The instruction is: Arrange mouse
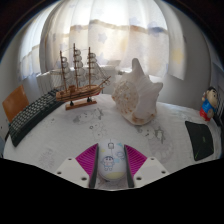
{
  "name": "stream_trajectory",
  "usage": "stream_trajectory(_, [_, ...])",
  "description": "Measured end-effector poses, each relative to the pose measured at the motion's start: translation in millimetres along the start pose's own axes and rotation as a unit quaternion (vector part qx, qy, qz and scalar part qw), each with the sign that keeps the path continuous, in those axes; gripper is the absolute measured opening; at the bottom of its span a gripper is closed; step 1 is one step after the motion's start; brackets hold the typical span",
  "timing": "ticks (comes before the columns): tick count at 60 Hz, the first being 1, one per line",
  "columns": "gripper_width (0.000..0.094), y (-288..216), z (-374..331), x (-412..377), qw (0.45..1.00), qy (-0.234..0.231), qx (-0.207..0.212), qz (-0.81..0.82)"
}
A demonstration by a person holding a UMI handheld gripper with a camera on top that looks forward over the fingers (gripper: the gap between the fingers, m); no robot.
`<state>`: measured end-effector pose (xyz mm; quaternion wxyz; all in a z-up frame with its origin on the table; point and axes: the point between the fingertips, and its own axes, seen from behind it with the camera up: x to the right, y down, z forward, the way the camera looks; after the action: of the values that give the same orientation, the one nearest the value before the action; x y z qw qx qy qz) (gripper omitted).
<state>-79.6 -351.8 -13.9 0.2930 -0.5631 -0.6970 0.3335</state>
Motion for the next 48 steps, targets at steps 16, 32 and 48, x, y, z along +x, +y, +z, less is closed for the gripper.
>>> stream_trajectory(16, [0.0373,-85,-60,62,0.998,-0.006,0.048,0.033])
stream_trajectory(32, [0.0373,-155,-110,287,0.987,0.111,0.105,0.044])
stream_trajectory(48, [0.0371,-40,-22,416,0.982,0.151,0.040,0.102])
